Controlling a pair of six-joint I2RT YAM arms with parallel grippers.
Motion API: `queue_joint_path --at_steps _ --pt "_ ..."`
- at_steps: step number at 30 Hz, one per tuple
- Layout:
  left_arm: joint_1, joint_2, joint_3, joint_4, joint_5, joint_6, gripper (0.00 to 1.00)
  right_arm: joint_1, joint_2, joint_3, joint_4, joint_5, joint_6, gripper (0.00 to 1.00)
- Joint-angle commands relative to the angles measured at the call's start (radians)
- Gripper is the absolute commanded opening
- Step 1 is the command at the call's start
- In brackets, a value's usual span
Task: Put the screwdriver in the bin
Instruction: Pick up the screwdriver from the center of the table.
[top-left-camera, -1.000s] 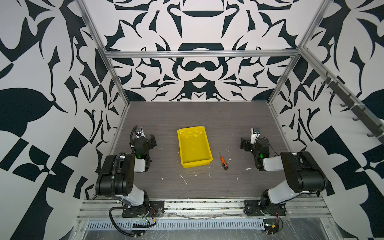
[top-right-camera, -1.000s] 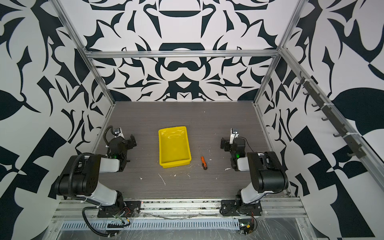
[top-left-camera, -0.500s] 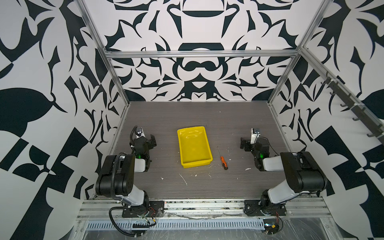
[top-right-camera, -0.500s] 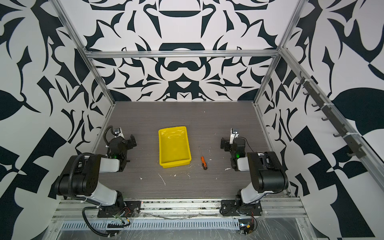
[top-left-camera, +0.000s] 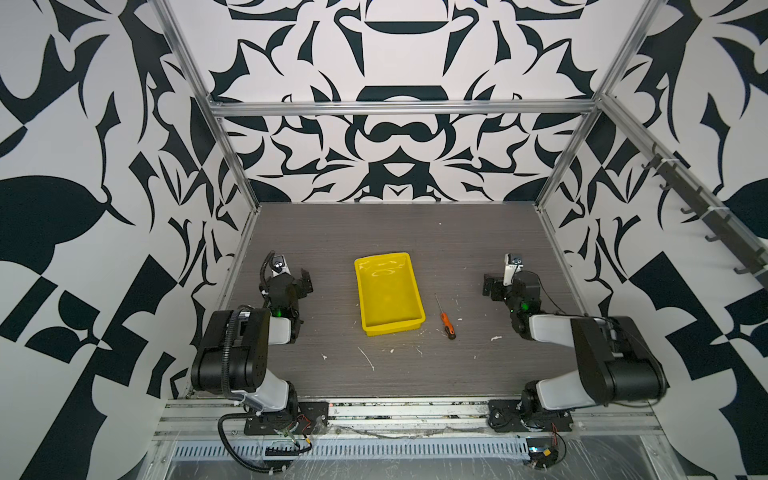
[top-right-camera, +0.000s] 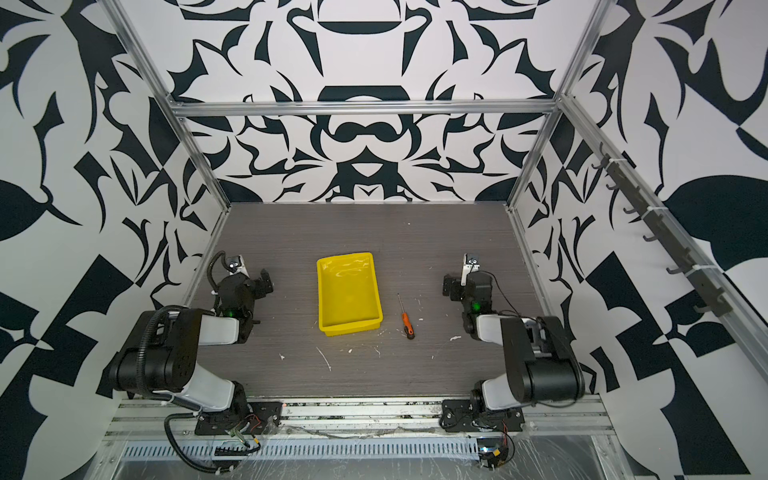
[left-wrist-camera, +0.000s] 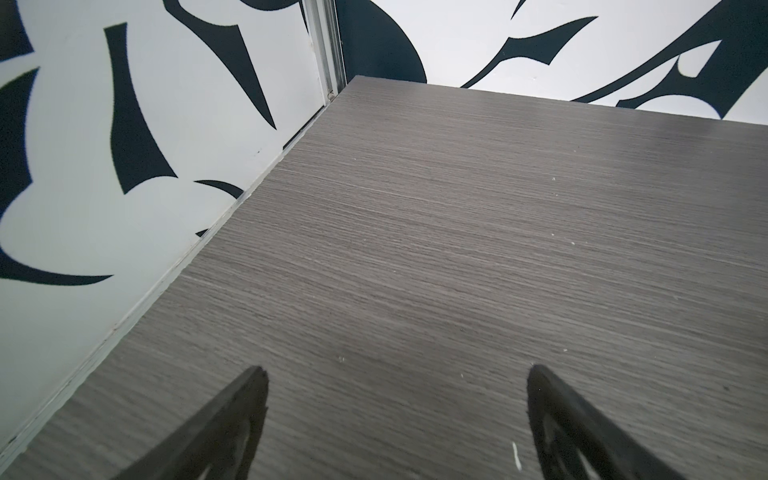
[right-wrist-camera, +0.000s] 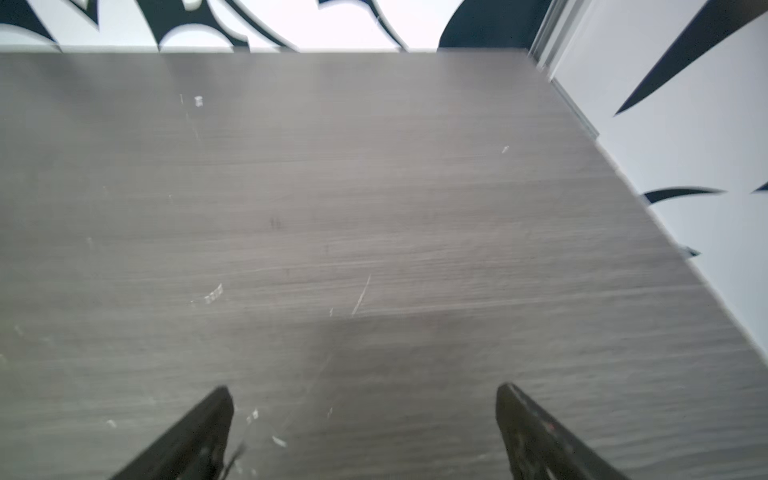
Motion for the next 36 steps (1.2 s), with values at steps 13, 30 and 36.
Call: queue_joint_path --at_steps 13,30,36 --pt "-0.002 0.008 0.016 0.03 -0.006 -0.014 0.99 0.48 -0.187 0.507 -1.322 0.146 0.396 1.0" --pt "-0.002 0.008 0.017 0.03 -0.007 -0.014 0.99 0.599 0.127 0.478 -1.129 -0.063 0.369 0.96" --pt "-0.002 0.008 0.016 0.03 -0.007 -0.014 0.99 0.601 0.178 0.435 -1.067 -0.088 0.356 0.81"
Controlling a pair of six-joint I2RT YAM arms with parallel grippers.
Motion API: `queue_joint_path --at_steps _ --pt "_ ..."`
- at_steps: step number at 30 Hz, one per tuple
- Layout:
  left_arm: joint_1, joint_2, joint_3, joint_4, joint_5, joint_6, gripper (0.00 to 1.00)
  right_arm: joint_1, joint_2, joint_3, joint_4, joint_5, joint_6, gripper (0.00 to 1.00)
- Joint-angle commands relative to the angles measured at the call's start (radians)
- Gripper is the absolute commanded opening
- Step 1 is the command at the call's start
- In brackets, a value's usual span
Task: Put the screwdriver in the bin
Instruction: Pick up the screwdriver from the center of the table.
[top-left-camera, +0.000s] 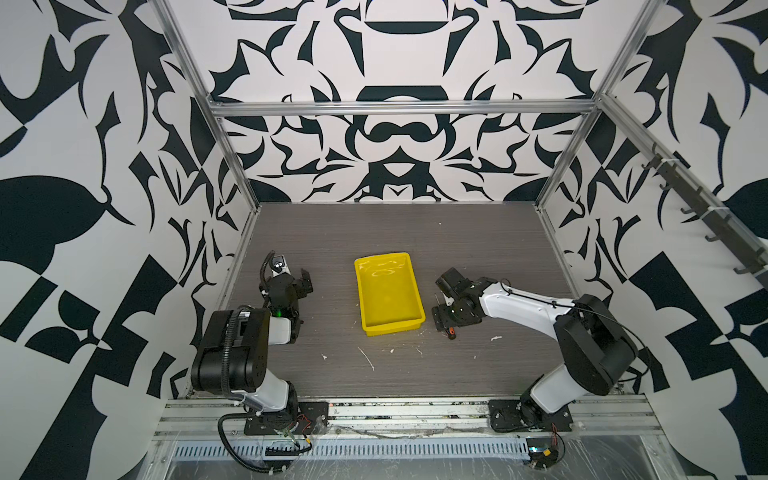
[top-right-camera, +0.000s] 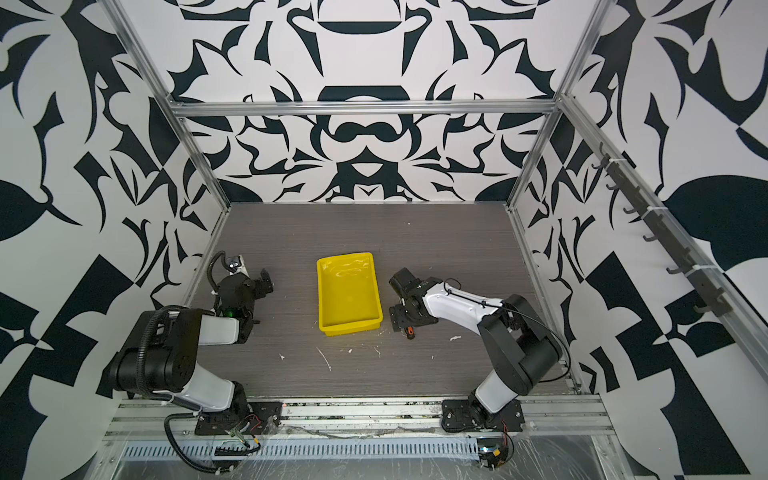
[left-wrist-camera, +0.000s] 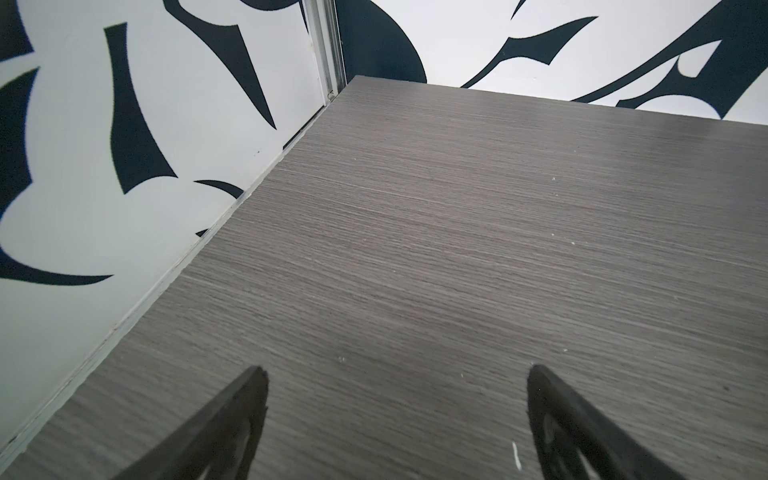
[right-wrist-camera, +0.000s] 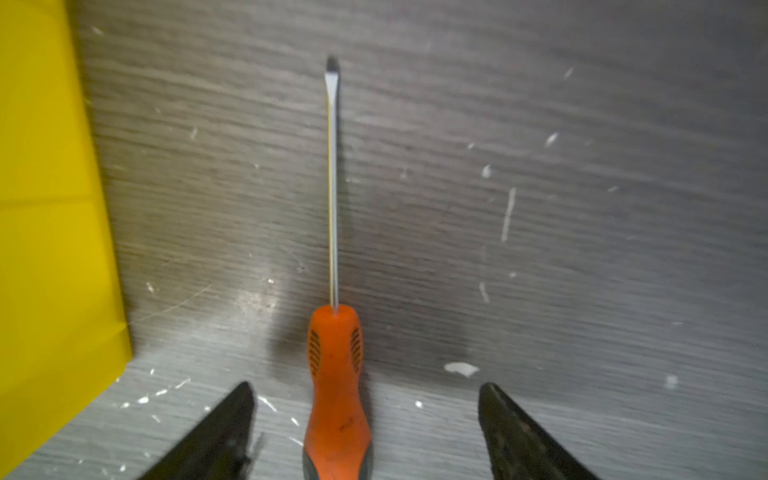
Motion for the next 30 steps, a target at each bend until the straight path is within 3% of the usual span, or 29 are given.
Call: queue_joint_path --at_steps 1,6,10,13,24,30 --pt "-0.002 0.009 0.016 0.03 -0.006 -0.014 0.99 0.007 0.001 -0.024 0.05 -0.028 -0.009 0.76" --pt "-0.002 0.008 0.016 0.03 -0.006 -0.014 0.99 0.016 0.004 -0.067 0.064 -0.029 0.001 0.51" --pt "-0.002 0.008 0.016 0.03 -0.007 -0.014 0.99 0.015 -0.016 -0.07 0.04 -0.007 -0.009 0.16" --pt "-0.002 0.008 0.017 0.03 -0.007 -0.014 0.99 0.016 -0.037 -0.044 0.009 0.018 -0.024 0.0" --pt "-0.002 0.008 0.016 0.03 -0.006 -0.014 0.99 0.021 -0.179 0.218 -0.19 0.081 -0.063 0.0" --pt "-0.002 0.009 0.016 0.03 -0.006 -0.014 0.99 0.043 -0.066 0.437 -0.165 -0.003 -0.1 0.0"
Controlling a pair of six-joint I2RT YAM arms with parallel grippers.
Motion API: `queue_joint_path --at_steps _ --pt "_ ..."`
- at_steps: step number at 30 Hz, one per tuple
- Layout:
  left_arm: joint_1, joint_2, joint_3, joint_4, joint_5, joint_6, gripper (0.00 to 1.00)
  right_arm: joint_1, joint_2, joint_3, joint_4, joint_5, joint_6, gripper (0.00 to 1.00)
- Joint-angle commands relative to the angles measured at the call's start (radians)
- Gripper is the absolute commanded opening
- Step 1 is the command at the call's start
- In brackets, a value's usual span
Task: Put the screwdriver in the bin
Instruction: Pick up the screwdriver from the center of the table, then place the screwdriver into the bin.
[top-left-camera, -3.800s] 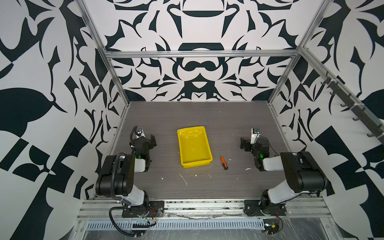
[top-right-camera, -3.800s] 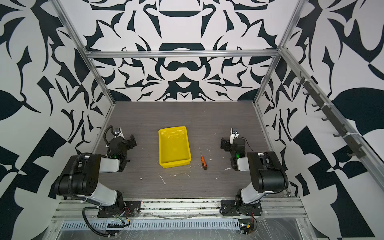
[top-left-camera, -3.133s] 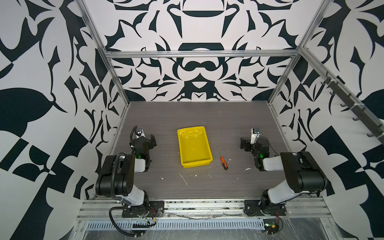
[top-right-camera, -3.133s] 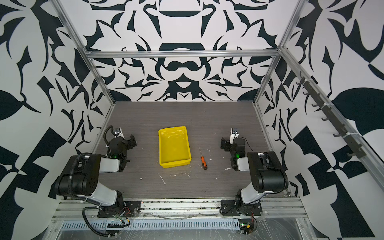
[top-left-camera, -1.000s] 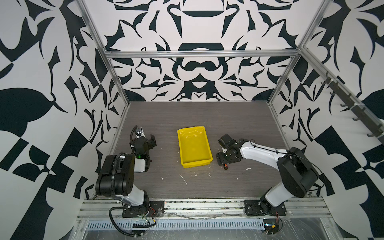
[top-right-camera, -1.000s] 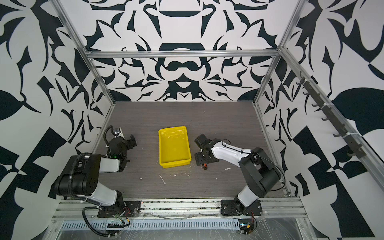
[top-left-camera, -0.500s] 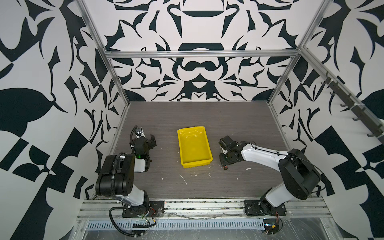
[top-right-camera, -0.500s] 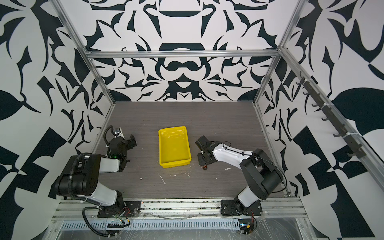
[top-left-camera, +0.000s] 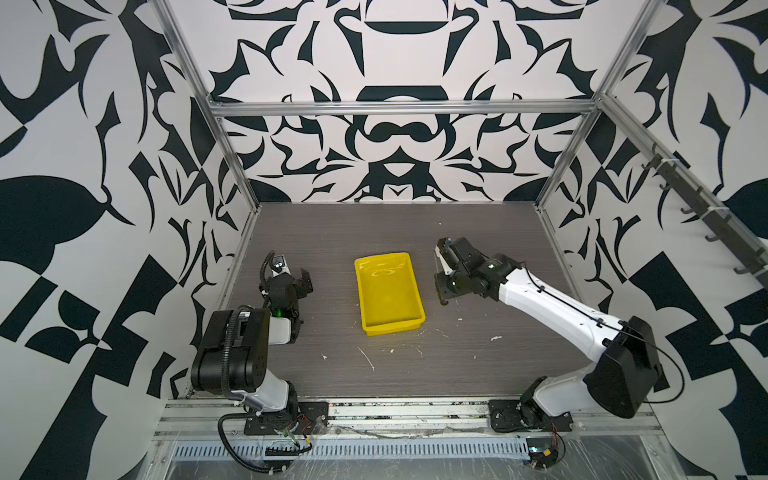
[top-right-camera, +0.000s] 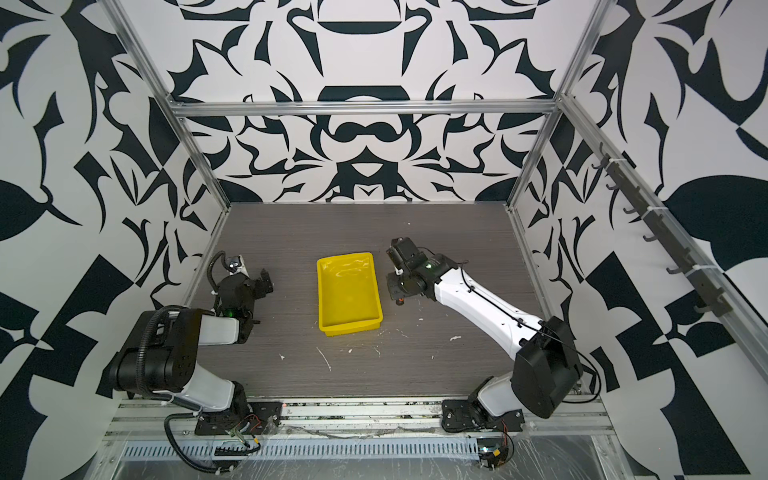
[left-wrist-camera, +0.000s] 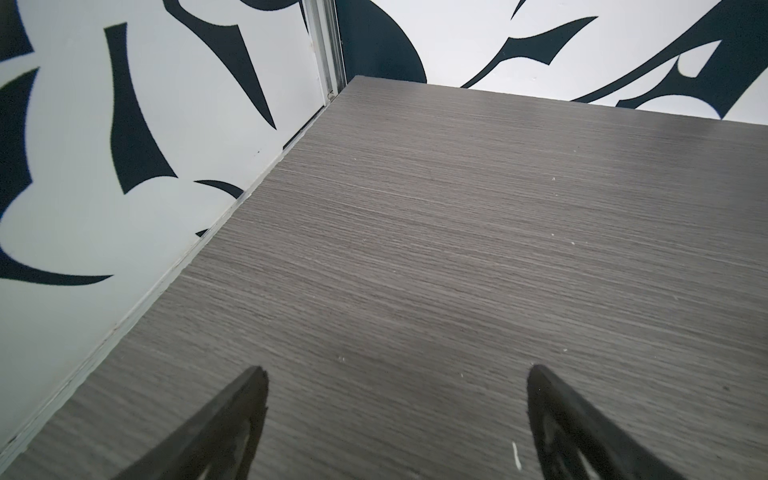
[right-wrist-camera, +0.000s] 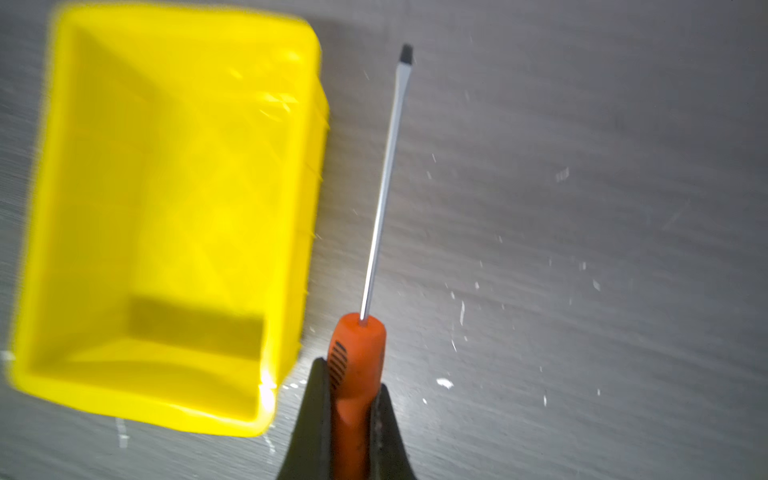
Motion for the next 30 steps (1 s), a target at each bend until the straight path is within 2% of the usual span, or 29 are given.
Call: queue_joint_path --at_steps 1,8,14,20,23,30 --pt "-0.002 0.008 0.017 0.03 -0.006 -0.014 0.99 0.018 0.1 0.11 0.026 -0.058 -0.042 0.0" --pt "-0.002 0.009 0.016 0.03 -0.005 -0.014 0.99 0.047 0.331 0.3 0.116 -0.162 -0.055 0.0" --pt "-0.002 0.008 0.016 0.03 -0.006 -0.014 0.99 0.088 0.454 0.282 0.169 -0.223 -0.063 0.0" --pt "-0.002 0.008 0.017 0.03 -0.007 -0.014 0.99 0.109 0.48 0.261 0.197 -0.219 -0.059 0.0" --pt "-0.002 0.008 0.016 0.03 -0.007 -0.014 0.99 0.115 0.506 0.258 0.205 -0.212 -0.064 0.05" --pt "-0.002 0.008 0.016 0.03 -0.007 -0.014 0.99 0.116 0.489 0.235 0.227 -0.177 -0.063 0.29"
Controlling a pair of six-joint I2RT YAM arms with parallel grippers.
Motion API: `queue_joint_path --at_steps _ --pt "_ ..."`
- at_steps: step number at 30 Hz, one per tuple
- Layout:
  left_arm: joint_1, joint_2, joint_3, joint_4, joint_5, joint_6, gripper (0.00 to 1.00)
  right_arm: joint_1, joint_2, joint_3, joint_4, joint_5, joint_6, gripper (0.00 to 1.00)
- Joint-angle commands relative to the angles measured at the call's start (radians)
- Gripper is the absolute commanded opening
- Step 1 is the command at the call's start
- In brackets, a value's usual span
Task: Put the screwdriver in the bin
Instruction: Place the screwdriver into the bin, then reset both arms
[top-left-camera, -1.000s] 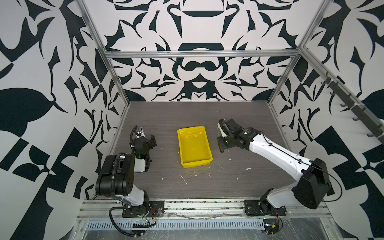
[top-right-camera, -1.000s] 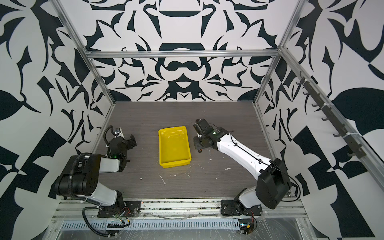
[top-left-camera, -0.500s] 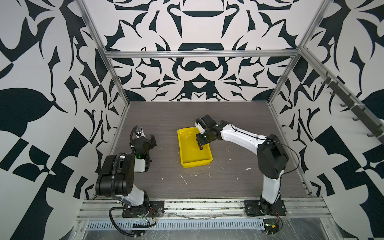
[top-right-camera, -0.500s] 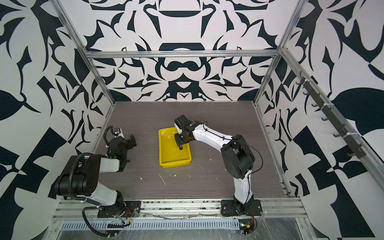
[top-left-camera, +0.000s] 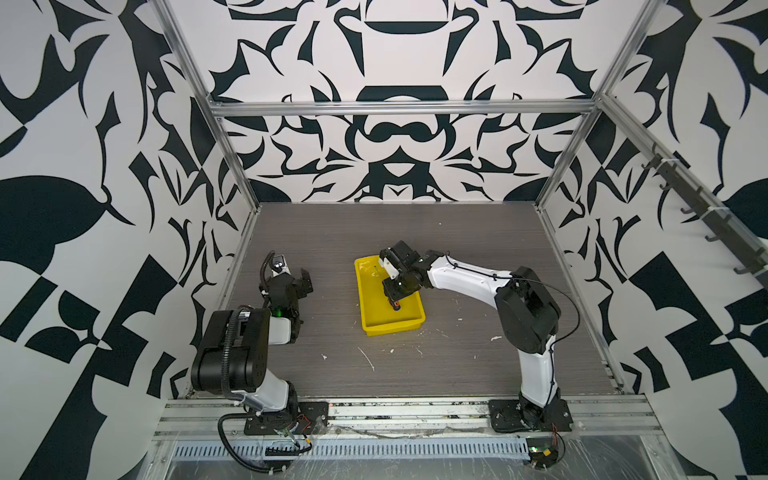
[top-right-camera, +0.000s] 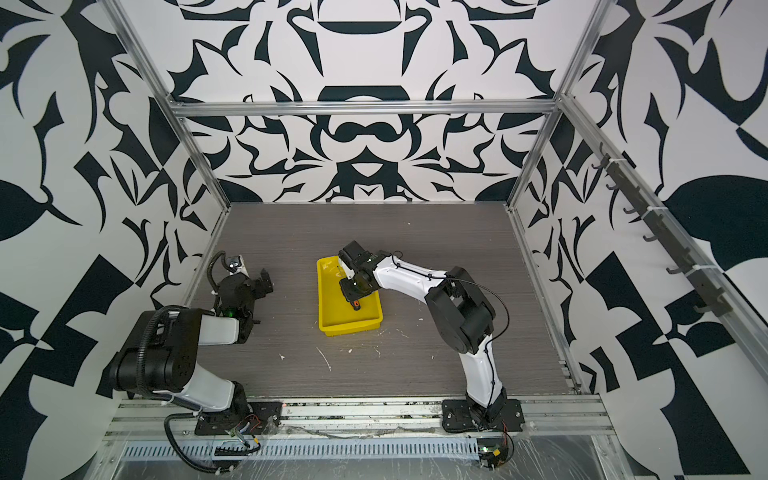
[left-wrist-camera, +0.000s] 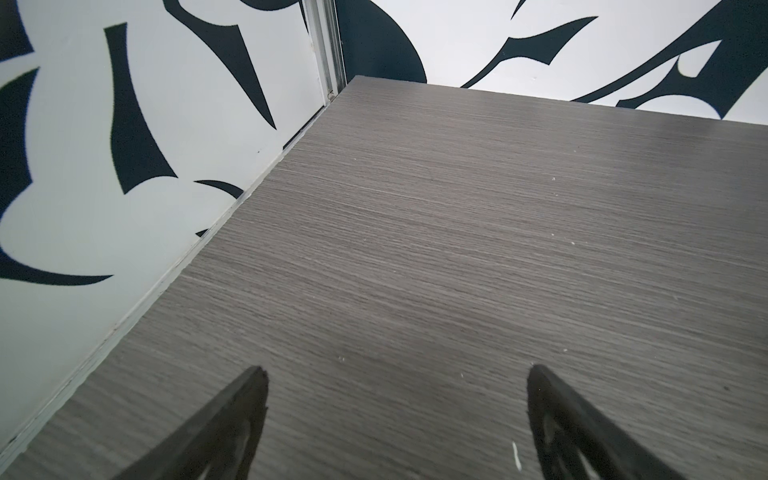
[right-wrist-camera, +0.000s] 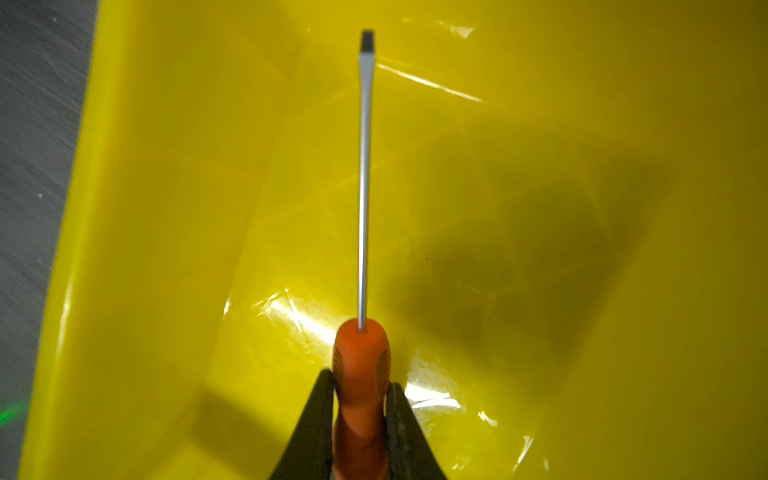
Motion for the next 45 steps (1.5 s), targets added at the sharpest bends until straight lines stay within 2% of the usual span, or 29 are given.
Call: queue_joint_path --at_steps 1,4,5,6,7,12,16,19,21,22,24,27,31,39,43,45 --pt "-0.003 0.008 0.016 0.03 -0.006 -0.014 0.99 0.0 -0.047 -0.011 0.029 0.033 -0.005 0.35" --pt "-0.002 0.008 0.017 0.03 -0.006 -0.014 0.99 0.0 -0.078 -0.014 0.031 0.064 -0.013 0.52" --pt "-0.002 0.008 0.016 0.03 -0.007 -0.014 0.99 0.0 -0.094 -0.014 0.029 0.08 -0.018 0.64" --pt "-0.002 0.008 0.016 0.03 -0.006 -0.014 0.99 0.0 -0.115 -0.017 0.028 0.101 -0.028 0.84" --pt "-0.002 0.009 0.016 0.03 -0.006 -0.014 0.99 0.0 -0.141 -0.025 0.027 0.125 -0.031 0.96" --pt "-0.002 0.008 0.016 0.03 -0.006 -0.014 0.99 -0.009 -0.395 -0.198 0.108 0.312 -0.035 1.0" --pt "-0.002 0.009 0.017 0.03 -0.005 -0.015 0.99 -0.089 -0.708 -0.436 0.232 0.317 -0.018 1.0" --pt "-0.002 0.008 0.016 0.03 -0.005 -0.014 0.99 -0.153 -0.939 -0.641 0.289 0.495 -0.012 1.0" --pt "-0.003 0.008 0.016 0.03 -0.006 -0.015 0.99 -0.156 -1.074 -0.792 0.329 0.755 -0.008 1.0" --pt "-0.003 0.008 0.016 0.03 -0.006 -0.014 0.99 -0.16 -1.139 -0.867 0.378 0.819 -0.049 1.0" --pt "-0.002 0.008 0.016 0.029 -0.006 -0.015 0.99 -0.201 -1.266 -1.028 0.54 0.793 -0.205 1.0" --pt "-0.002 0.009 0.016 0.03 -0.006 -0.014 0.99 -0.281 -1.339 -1.196 0.725 0.711 -0.333 1.0" --pt "-0.002 0.009 0.016 0.03 -0.006 -0.014 0.99 -0.407 -1.249 -1.292 0.933 0.613 -0.354 1.0" --pt "-0.002 0.008 0.017 0.03 -0.007 -0.014 0.99 -0.55 -0.717 -1.267 1.434 0.449 -0.361 1.0" --pt "-0.002 0.008 0.016 0.03 -0.006 -0.014 0.99 -0.601 -0.537 -1.227 1.549 0.386 -0.373 1.0" --pt "-0.003 0.008 0.016 0.03 -0.006 -0.014 0.99 -0.609 -0.443 -1.244 1.674 0.372 -0.378 1.0"
